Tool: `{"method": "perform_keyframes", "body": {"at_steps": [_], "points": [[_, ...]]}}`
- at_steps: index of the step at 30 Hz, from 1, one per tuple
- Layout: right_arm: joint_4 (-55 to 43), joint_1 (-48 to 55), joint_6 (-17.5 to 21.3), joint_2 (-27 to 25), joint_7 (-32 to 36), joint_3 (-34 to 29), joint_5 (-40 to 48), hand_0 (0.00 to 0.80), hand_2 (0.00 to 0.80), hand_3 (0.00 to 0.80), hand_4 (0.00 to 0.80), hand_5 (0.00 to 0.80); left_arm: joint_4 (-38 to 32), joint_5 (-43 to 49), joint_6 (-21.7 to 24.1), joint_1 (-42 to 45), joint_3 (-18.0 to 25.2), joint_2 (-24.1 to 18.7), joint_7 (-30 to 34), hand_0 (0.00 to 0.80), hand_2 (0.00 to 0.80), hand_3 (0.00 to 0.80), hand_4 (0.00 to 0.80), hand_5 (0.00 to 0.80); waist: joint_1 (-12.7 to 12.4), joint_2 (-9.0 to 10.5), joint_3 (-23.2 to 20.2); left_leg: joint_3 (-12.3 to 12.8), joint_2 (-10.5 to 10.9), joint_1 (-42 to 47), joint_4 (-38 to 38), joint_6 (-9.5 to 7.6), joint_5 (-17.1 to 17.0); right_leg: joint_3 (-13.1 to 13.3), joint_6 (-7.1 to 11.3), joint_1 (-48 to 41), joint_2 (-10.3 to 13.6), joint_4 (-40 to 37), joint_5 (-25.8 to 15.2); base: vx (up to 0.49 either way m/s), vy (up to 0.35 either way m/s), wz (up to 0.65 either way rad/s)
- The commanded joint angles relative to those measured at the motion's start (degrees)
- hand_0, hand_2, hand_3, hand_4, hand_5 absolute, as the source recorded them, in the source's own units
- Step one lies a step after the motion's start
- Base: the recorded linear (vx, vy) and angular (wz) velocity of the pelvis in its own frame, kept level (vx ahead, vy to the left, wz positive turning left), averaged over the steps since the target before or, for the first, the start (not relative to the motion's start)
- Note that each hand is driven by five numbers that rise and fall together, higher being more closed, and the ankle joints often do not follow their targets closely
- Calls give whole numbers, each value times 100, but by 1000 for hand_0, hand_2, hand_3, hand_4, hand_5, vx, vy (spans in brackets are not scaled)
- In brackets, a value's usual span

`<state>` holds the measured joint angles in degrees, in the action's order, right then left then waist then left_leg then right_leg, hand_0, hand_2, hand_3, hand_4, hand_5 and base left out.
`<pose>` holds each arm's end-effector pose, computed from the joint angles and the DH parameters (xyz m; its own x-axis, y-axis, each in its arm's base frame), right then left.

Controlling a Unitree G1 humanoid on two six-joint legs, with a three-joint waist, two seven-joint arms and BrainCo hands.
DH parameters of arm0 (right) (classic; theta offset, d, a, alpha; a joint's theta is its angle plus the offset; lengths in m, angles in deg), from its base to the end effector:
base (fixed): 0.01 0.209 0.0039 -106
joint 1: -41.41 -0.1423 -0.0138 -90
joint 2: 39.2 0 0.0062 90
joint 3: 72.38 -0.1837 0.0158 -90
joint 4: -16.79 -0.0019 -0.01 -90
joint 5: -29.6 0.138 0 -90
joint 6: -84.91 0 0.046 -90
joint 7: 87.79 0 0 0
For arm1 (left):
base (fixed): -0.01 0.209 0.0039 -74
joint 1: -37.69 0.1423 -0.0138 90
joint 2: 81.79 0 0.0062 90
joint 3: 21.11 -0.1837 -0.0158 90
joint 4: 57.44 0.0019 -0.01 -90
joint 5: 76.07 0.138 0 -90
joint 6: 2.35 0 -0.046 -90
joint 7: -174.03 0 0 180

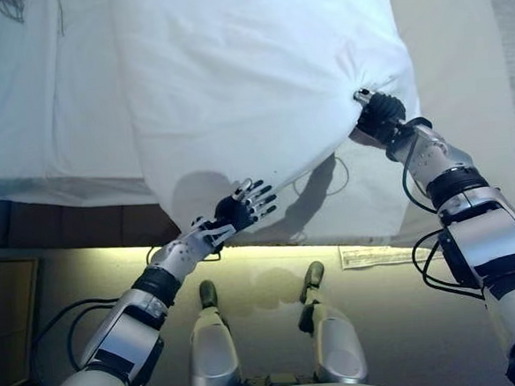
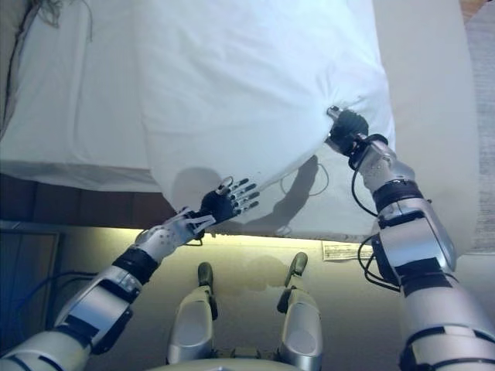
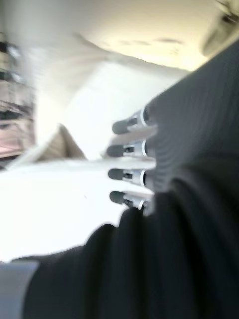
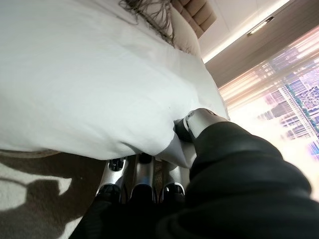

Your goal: Make the bed neatly

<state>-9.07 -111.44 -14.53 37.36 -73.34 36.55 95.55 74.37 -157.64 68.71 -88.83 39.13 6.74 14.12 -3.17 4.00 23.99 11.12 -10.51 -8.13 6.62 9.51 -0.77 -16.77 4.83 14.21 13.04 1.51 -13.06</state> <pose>0.3638 -0.2186 0.1707 0.9751 0.2156 -0.0524 -0.1641 0.8599 0.4833 0.2946 0.1252 0.0424 0.6913 -0.7012 -0.1744 0.2850 0.4864 -0.8259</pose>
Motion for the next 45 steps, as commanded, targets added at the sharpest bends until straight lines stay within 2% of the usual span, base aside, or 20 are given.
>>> {"method": "perform_keyframes", "body": {"at_steps": [1, 8, 12, 14, 18, 23, 27, 29, 33, 35, 37, 43, 44, 45], "points": [[-639, -616, 516, -239, 118, 315, 485, 800, 800, 800, 800, 800, 280, -923, -350, -418, -36, 502, -98, 0, 0, 0, 0, 0, 116, -188, -89, -17, -184, -130, -459, -167, -405, 43, 405, -317, -46, 398, 798, 4, -74, -5], [-1026, -618, 533, 28, 10, 307, 610, 800, 800, 800, 800, 800, 499, -2179, -476, -309, 78, 1006, -488, 0, 0, 0, 0, 0, 249, -87, -30, 56, -282, -98, -430, -99, -377, 170, 378, -336, -140, 318, 812, 7, -72, -12], [-1255, -496, 530, 112, -21, 312, 680, 800, 800, 800, 800, 800, 521, -2786, -163, -228, 118, 1203, -613, 0, 0, 0, 0, 0, 310, -10, -18, 102, -347, -62, -454, -56, -382, 202, 369, -360, -198, 270, 812, 13, -81, -4], [-1366, -406, 491, 151, -77, 309, 672, 800, 800, 800, 800, 800, 486, -3091, 219, -203, 160, 1295, -732, 0, 0, 0, 0, 0, 342, 37, -2, 123, -387, -51, -451, -34, -389, 216, 356, -367, -235, 269, 821, 16, -83, -7], [-1835, -105, 503, 179, -220, 233, 694, 800, 800, 800, 800, 800, 369, -3143, 1010, -181, 391, 1509, -628, 0, 0, 0, 0, 0, 412, 156, 24, 153, -458, -21, -495, 5, -416, 240, 342, -386, -317, 253, 835, 8, -92, -12], [-2386, 404, 517, 68, -355, 127, 602, 800, 800, 800, 800, 800, 129, -3143, 2307, -273, 701, 1643, -609, 0, 0, 0, 0, 0, 489, 367, 45, 194, -524, 5, -542, 43, -433, 204, 336, -440, -402, 201, 835, -3, -116, -5], [-2599, 681, 525, 20, -410, 71, 662, 800, 800, 800, 800, 800, -14, -3143, 3021, -421, 1028, 1672, -630, 0, 0, 0, 0, 0, 535, 491, 53, 201, -563, 34, -577, 78, -442, 187, 339, -484, -444, 159, 839, -13, -87, -3], [-2631, 767, 524, 16, -398, 67, 699, 800, 800, 800, 800, 800, -69, -3143, 3235, -493, 1137, 1665, -603, 0, 0, 0, 0, 0, 554, 530, 51, 213, -576, 66, -596, 92, -443, 180, 340, -511, -459, 134, 835, -7, -54, -2], [-2631, 897, 483, 15, -309, 80, 711, 800, 800, 800, 800, 800, -139, -3143, 3560, -593, 1292, 1637, -612, 0, 0, 0, 0, 0, 564, 575, 34, 240, -609, 105, -644, 120, -454, 151, 341, -553, -486, 85, 832, -6, -31, -4], [-2631, 897, 483, 15, -309, 80, 711, 800, 800, 800, 800, 800, -139, -3143, 3560, -593, 1292, 1637, -612, 0, 0, 0, 0, 0, 564, 575, 34, 240, -609, 105, -644, 120, -454, 151, 341, -553, -486, 85, 832, 0, 0, 0], [-2612, 986, 482, 10, -220, 82, 723, 800, 800, 800, 800, 800, -162, -3143, 3806, -620, 1377, 1595, -671, 0, 0, 0, 0, 0, 542, 591, 30, 233, -621, 125, -663, 136, -451, 113, 344, -597, -489, 54, 839, 0, -43, -1], [-2528, 947, 410, 21, -184, 135, 704, 800, 800, 800, 800, 800, 2, -3143, 3685, -692, 1480, 1476, -594, 0, 0, 0, 0, 0, 507, 576, 25, 194, -596, 149, -695, 145, -451, 94, 349, -639, -472, 38, 857, 0, 0, 0], [-2524, 963, 394, 26, -197, 146, 682, 800, 800, 800, 800, 800, 7, -3143, 3679, -700, 1487, 1451, -571, 370, 370, 370, 370, 370, 501, 576, 27, 189, -596, 153, -696, 146, -448, 89, 352, -642, -471, 41, 861, 0, 0, 0], [-2515, 967, 391, 34, -242, 153, 652, 800, 800, 800, 800, 800, 8, -3143, 3678, -717, 1486, 1440, -582, 640, 640, 640, 640, 640, 495, 578, 30, 188, -595, 156, -694, 145, -444, 83, 351, -650, -470, 40, 864, 0, 0, 0]]}}
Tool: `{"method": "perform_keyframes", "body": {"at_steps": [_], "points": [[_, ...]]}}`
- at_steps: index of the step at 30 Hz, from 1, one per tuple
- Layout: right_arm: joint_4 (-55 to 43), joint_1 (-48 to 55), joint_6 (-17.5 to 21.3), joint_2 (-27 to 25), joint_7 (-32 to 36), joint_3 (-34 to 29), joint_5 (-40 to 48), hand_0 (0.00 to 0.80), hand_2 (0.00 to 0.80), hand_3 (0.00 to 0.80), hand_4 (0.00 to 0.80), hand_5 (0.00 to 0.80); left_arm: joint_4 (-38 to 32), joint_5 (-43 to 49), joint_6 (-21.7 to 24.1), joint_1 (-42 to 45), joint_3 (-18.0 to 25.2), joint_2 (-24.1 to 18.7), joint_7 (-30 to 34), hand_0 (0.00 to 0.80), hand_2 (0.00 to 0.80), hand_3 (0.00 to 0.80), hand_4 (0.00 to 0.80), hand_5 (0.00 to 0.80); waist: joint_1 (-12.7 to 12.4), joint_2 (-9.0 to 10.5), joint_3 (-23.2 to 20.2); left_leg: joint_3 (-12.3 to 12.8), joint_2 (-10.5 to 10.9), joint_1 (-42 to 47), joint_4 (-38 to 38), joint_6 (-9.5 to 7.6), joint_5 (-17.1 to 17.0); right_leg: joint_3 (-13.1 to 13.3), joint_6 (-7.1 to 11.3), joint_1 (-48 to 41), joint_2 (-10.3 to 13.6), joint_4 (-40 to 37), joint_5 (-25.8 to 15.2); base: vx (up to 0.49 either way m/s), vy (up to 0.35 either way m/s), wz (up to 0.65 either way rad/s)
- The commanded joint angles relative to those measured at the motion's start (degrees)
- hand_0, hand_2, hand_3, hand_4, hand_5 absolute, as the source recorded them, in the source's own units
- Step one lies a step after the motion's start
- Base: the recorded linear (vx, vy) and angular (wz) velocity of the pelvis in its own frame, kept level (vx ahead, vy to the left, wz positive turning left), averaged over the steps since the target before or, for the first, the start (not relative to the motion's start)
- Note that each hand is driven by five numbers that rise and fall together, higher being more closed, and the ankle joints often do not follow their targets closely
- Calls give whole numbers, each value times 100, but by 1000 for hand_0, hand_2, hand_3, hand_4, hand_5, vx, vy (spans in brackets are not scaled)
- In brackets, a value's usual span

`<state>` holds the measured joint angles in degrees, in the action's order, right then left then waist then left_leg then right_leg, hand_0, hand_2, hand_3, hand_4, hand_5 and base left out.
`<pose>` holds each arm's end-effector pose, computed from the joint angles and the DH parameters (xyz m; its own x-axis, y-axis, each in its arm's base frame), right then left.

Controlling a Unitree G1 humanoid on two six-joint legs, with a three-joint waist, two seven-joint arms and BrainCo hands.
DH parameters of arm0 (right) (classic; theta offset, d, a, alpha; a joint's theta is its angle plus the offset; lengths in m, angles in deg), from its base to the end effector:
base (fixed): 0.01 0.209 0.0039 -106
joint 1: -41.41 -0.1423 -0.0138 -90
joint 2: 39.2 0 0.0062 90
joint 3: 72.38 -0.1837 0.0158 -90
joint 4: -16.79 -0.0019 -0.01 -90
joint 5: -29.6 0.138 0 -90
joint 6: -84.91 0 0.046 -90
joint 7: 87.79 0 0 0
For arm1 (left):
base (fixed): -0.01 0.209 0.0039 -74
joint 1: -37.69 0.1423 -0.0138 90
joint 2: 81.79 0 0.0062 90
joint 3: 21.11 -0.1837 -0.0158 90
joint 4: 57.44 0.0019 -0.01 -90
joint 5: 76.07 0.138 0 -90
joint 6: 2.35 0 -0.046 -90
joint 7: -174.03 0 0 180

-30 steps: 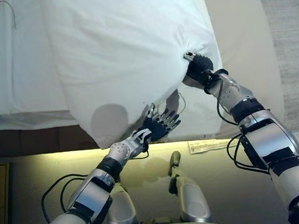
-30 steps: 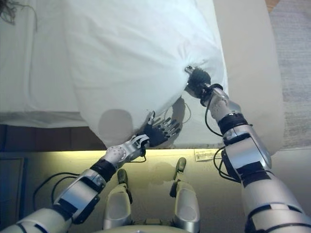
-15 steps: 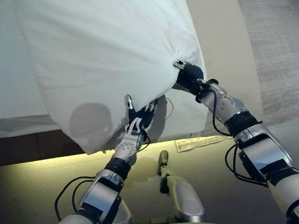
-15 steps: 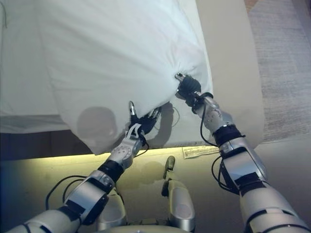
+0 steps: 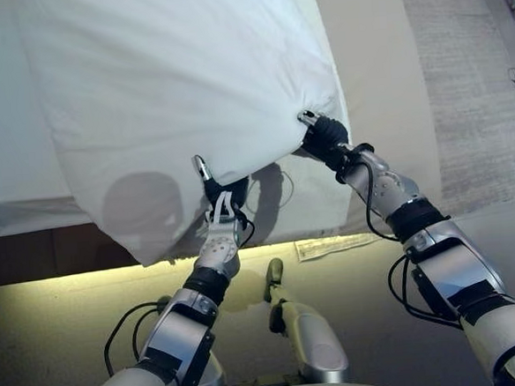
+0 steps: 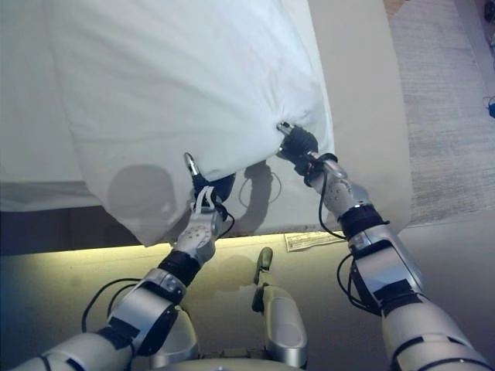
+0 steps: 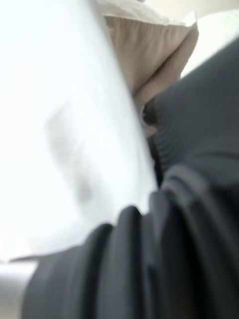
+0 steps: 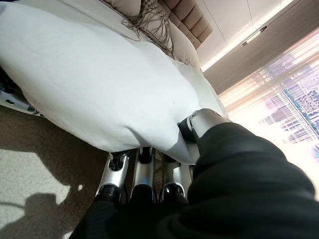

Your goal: Make the bed neatly

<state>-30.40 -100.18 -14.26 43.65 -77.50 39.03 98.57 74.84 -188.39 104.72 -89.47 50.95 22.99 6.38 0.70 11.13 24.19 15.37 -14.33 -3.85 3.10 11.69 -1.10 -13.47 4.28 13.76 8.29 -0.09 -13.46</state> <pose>0.3474 -0.1562 0.1433 0.9051 0.4251 0.0030 -0.3593 0.7612 0.5398 0.3039 0.0834 0.0587 0.9979 -0.0584 0.0275 0.0225 -0.0860 -0.9960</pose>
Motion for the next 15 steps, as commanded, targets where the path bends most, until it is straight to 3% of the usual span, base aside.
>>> {"method": "perform_keyframes", "body": {"at_steps": [1, 5, 6, 7, 15], "points": [[-368, -149, 372, -583, 142, -83, 322, 800, 800, 800, 800, 800, -31, -68, 76, -674, 302, -201, 201, 800, 800, 800, 800, 800, 103, -134, 15, -241, -214, -265, -347, -73, -408, -252, 407, -615, 3, 195, 902, -3, -5, 4], [-287, -100, 316, -569, 42, -62, 201, 769, 769, 769, 769, 769, -1, -68, 24, -721, 295, -260, 279, 800, 800, 800, 800, 800, 82, -128, 16, -258, -203, -234, -368, -80, -400, -268, 419, -657, 4, 180, 900, -1, -8, 6], [-231, -97, 253, -564, 6, -69, 163, 41, 41, 41, 41, 41, 15, -68, 3, -736, 300, -277, 313, 800, 800, 800, 800, 800, 72, -126, 12, -263, -200, -231, -372, -81, -396, -273, 423, -668, 6, 172, 900, -2, -10, 5], [-184, -105, 195, -563, -75, -71, 133, 0, 0, 0, 0, 0, 19, -68, -8, -749, 308, -287, 337, 800, 800, 800, 800, 800, 64, -126, 10, -266, -197, -225, -375, -81, -394, -276, 425, -677, 8, 169, 899, 0, 0, 0], [251, -80, -183, -440, -232, -57, -77, 0, 0, 0, 0, 0, 44, -68, -17, -872, 364, -343, 387, 800, 800, 800, 800, 800, 15, -178, -29, -317, -137, -158, -394, -100, -378, -284, 443, -775, 50, 160, 912, 0, 19, -1]]}}
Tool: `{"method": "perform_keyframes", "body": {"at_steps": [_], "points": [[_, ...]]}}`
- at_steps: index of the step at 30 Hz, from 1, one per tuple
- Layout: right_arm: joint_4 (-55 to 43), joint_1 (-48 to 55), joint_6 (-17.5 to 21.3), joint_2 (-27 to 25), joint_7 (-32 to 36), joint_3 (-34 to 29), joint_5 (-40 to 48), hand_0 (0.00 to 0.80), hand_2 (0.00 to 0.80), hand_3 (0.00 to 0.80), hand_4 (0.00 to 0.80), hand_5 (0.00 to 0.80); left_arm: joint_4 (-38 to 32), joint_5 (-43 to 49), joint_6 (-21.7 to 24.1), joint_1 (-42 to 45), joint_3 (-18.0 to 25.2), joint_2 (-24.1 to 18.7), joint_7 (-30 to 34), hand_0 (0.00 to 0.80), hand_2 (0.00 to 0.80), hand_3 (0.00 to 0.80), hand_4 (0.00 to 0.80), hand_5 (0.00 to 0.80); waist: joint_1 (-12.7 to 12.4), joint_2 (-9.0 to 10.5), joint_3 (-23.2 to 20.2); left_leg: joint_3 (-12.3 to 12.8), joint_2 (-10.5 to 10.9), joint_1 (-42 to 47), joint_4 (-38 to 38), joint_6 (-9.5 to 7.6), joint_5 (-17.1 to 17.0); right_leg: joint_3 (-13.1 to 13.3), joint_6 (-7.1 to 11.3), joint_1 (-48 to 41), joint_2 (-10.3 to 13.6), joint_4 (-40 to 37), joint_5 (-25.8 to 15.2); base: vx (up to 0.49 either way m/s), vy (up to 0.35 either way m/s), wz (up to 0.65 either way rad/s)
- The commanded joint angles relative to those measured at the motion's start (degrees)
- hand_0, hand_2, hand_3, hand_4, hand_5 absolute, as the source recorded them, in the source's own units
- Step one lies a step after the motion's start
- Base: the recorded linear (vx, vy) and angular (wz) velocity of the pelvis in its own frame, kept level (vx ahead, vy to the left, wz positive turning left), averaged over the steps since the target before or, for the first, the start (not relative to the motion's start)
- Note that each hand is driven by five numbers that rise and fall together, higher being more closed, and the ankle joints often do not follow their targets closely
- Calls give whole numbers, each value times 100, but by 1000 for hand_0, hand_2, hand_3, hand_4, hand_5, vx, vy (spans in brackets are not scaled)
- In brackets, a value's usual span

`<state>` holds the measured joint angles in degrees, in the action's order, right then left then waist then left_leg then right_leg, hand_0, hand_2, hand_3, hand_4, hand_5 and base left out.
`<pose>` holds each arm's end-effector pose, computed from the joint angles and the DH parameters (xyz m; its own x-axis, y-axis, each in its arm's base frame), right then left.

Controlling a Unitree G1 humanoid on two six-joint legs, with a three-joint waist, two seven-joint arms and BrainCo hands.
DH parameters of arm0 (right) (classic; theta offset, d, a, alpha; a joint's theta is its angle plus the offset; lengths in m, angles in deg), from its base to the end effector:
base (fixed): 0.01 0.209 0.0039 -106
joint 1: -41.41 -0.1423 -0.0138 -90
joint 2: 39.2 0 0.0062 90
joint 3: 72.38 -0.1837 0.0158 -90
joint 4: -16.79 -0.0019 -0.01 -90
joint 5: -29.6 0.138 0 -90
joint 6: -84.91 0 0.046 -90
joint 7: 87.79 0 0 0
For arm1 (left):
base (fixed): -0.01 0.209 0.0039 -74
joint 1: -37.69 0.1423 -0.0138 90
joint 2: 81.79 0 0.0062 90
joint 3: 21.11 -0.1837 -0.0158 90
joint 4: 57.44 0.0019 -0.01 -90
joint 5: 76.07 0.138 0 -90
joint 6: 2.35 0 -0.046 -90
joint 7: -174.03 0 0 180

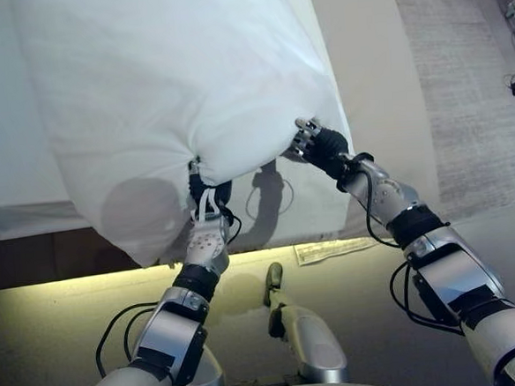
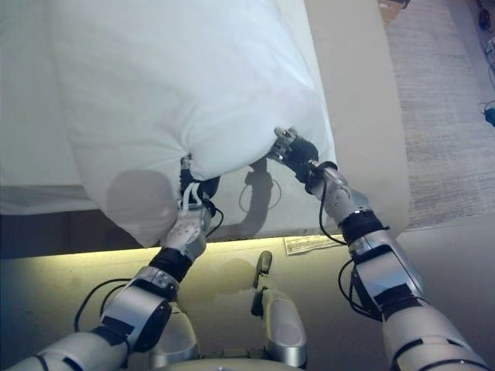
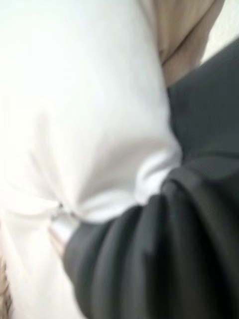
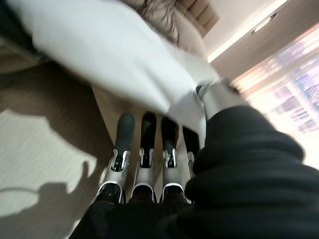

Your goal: Make the bed neatly

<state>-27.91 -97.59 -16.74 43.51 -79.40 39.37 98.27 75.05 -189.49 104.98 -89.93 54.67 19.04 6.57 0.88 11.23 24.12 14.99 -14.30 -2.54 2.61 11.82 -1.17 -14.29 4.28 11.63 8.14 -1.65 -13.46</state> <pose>0.3418 -0.1644 0.1201 0.9138 0.3852 -0.1289 -0.2558 0.7923 0.5539 0.3113 0.1133 0.0631 0.9984 0.0404 0.0403 0.0435 -0.0823 -0.9957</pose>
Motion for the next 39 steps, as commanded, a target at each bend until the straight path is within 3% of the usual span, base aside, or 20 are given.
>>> {"method": "perform_keyframes", "body": {"at_steps": [1, 9, 15, 29, 39], "points": [[91, -312, -2, -395, -10, -82, -101, 0, 0, 0, 0, 0, 63, 43, -52, -842, 11, 56, 401, 800, 800, 800, 800, 800, -7, -198, -39, -282, -127, -270, -357, -114, -370, -199, 445, -587, 75, 307, 917, 11, 58, 0], [665, 507, -346, -181, 356, -148, -652, 0, 0, 0, 0, 0, 78, 43, -171, -694, 181, -95, 598, 800, 800, 800, 800, 800, -55, -358, -255, -343, -20, -95, -450, -145, -355, -218, 474, -767, 200, 308, 981, 15, 75, 1], [1032, 1607, -276, -33, 790, -410, -1091, 0, 0, 0, 0, 0, 31, 43, -340, -54, 499, -416, 843, 800, 800, 800, 800, 800, -152, -555, -580, -418, 87, 153, -568, -181, -322, -320, 511, -1043, 339, 283, 1066, 68, 96, 0], [1828, 3188, -120, -115, 1400, -1259, -1676, 0, 0, 0, 0, 0, 139, 1450, -1394, 2156, 2082, -1216, 1183, 800, 800, 800, 800, 800, -652, -1064, -1569, -661, 383, 719, -761, -243, -226, -812, 583, -1962, 550, -187, 1043, 118, 96, 17], [2139, 3546, -26, -219, 1645, -1529, -1766, 0, 0, 0, 0, 0, 857, 1553, -1829, 3009, 3684, -2481, 1380, 800, 800, 800, 800, 800, -974, -1280, -1867, -751, 567, 903, -761, -302, -136, -1039, 606, -2260, 631, -335, 1052, 40, 87, 11]]}}
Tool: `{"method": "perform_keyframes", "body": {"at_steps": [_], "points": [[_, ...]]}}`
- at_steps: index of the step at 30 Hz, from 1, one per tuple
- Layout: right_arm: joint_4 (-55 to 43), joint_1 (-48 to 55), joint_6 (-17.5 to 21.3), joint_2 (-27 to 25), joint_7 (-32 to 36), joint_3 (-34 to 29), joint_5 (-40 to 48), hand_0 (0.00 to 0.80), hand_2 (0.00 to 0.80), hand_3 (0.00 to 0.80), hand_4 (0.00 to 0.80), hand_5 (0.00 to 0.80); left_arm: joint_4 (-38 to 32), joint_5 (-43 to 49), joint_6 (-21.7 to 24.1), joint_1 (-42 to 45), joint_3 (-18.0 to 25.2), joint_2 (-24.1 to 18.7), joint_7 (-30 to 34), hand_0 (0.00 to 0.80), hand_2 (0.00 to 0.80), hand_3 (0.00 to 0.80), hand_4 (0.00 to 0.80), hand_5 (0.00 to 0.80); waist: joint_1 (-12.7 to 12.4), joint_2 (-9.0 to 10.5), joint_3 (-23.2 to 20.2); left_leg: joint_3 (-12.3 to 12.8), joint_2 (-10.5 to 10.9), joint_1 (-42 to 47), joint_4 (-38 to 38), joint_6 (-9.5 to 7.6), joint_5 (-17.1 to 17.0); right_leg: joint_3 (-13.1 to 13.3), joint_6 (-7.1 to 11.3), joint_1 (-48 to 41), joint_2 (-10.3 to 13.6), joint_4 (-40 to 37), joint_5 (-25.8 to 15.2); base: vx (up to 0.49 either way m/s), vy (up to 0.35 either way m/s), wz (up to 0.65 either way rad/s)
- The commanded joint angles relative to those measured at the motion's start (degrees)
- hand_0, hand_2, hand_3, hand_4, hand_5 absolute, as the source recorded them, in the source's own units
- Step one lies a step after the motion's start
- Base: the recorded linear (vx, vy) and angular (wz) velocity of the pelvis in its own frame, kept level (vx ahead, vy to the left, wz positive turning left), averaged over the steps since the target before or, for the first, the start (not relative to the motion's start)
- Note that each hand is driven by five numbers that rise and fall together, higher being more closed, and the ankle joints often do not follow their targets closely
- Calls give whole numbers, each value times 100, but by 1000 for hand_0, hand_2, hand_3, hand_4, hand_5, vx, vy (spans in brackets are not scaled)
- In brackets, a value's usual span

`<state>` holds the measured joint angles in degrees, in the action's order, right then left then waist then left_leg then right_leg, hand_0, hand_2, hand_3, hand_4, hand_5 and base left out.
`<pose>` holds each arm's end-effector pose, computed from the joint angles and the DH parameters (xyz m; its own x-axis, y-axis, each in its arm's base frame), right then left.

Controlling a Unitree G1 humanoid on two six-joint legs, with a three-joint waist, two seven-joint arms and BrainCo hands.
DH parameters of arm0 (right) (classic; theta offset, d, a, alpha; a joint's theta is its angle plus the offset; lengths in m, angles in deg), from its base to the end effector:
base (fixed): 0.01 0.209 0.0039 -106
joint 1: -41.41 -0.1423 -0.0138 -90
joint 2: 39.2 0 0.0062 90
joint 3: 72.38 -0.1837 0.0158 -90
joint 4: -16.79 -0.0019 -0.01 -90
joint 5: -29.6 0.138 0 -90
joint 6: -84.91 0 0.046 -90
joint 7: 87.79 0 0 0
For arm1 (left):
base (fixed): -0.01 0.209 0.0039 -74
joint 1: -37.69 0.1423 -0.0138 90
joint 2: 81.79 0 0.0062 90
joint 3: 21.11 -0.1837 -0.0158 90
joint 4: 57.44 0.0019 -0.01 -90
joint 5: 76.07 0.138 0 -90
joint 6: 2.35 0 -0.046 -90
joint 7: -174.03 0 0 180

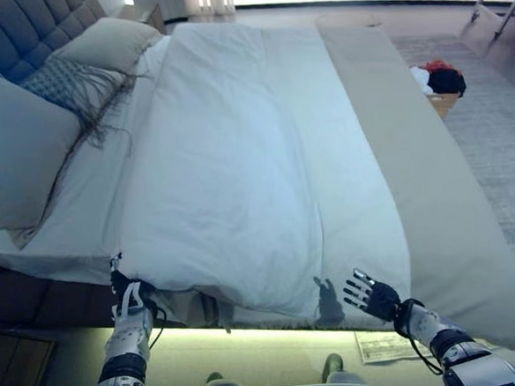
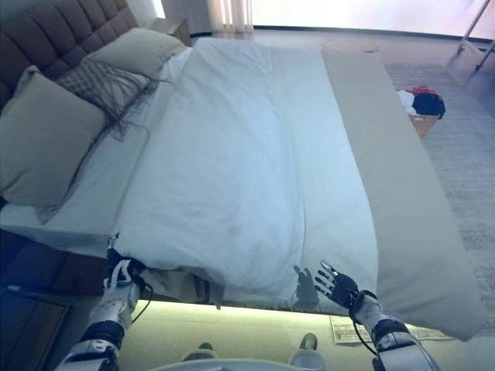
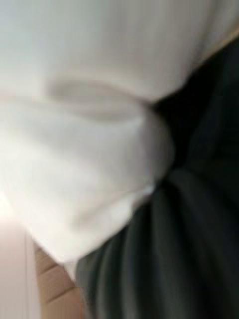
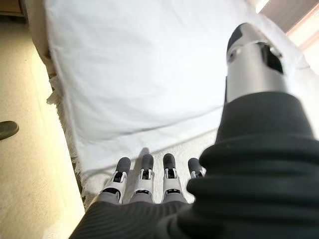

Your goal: Make the bed neatly

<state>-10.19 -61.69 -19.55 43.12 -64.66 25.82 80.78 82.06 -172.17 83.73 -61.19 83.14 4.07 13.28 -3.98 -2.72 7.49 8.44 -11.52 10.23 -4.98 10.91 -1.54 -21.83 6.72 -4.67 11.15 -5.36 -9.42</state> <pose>0.1663 -0.2635 -0.0676 0.6465 0.2037 -0.7353 0.2942 0.8226 0.4866 0.1792 0.2820 -0.0398 0.9114 0.3076 -0.2734 -0.3126 0.0851 -0.9461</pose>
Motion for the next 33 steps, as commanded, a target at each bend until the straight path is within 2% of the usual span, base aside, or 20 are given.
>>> {"method": "perform_keyframes", "body": {"at_steps": [1, 3, 6, 10, 13, 19, 24, 28, 31, 32, 33], "points": [[404, -24, 272, -184, 162, -188, -17, 0, 0, 0, 0, 0, 310, -183, 271, 214, 1041, -1157, 704, 800, 800, 800, 800, 800, -523, 97, -211, -94, 296, -352, -2, -212, -88, -314, 371, -650, 343, 36, 654, 17, 56, 8], [416, 20, 252, -213, 112, -198, 2, 0, 0, 0, 0, 0, 687, -179, 115, 394, 1530, -1547, 619, 800, 800, 800, 800, 800, -599, 58, -245, -99, 312, -326, -2, -207, -52, -367, 388, -693, 354, 37, 695, 12, 69, 10], [389, 72, 248, -209, 5, -197, 87, 0, 0, 0, 0, 0, 1044, -8, -3, 599, 1952, -1883, 570, 800, 800, 800, 800, 800, -679, 38, -253, -146, 340, -331, -2, -221, -45, -444, 382, -739, 348, 46, 731, -9, 55, 6], [342, 185, 242, -283, 23, -251, 169, 0, 0, 0, 0, 0, 1398, 429, -252, 904, 2276, -2096, 626, 800, 800, 800, 800, 800, -755, 32, -237, -207, 358, -343, -2, -235, -36, -528, 380, -781, 327, 39, 759, -5, 65, 8], [449, 226, 192, -420, 59, -367, 80, 0, 0, 0, 0, 0, 1616, 431, -343, 1155, 2462, -2088, 505, 800, 800, 800, 800, 800, -815, 25, -205, -226, 359, -370, -2, -237, -29, -575, 394, -770, 339, 42, 762, -26, 76, 9], [738, 188, 235, -608, 238, -528, 57, 0, 0, 0, 0, 0, 1922, 834, -489, 1045, 2356, -2097, 541, 800, 800, 800, 800, 800, -817, 52, -96, -260, 393, -369, 7, -248, -6, -623, 411, -788, 364, 59, 770, -28, 92, 8], [732, 178, 295, -607, 227, -597, 94, 0, 0, 0, 0, 0, 1875, 796, -383, 847, 2185, -2189, 401, 800, 800, 800, 800, 800, -776, 74, -81, -201, 472, -292, 58, -325, 109, -579, 525, -769, 500, 49, 695, -16, 123, 7], [719, 140, 287, -629, 175, -753, 108, 0, 0, 0, 0, 0, 1860, 759, -387, 628, 2059, -2267, 227, 800, 800, 800, 800, 800, -698, 90, -53, -117, 682, -248, 224, -484, 338, -510, 654, -698, 848, 70, 409, -17, 171, 1], [692, 108, 315, -625, 137, -895, 112, 0, 0, 0, 0, 0, 1760, 650, -273, 432, 1952, -2252, 61, 800, 800, 800, 800, 800, -668, 97, 11, -100, 923, -281, 338, -607, 469, -526, 732, -581, 1182, 126, 4, -81, 160, 0], [681, 101, 325, -608, 130, -924, 111, 0, 0, 0, 0, 0, 1690, 629, -225, 413, 1933, -2222, 30, 800, 800, 800, 800, 800, -661, 97, 29, -87, 974, -280, 356, -642, 495, -514, 732, -534, 1221, 225, -64, -118, 218, -1], [635, 89, 347, -548, 90, -958, 91, 0, 0, 0, 0, 0, 1534, 564, -155, 419, 1901, -2178, -28, 800, 800, 800, 800, 800, -610, 65, 82, -81, 1086, -276, 383, -762, 515, -435, 676, -381, 1211, 881, -19, -154, 242, 0]]}}
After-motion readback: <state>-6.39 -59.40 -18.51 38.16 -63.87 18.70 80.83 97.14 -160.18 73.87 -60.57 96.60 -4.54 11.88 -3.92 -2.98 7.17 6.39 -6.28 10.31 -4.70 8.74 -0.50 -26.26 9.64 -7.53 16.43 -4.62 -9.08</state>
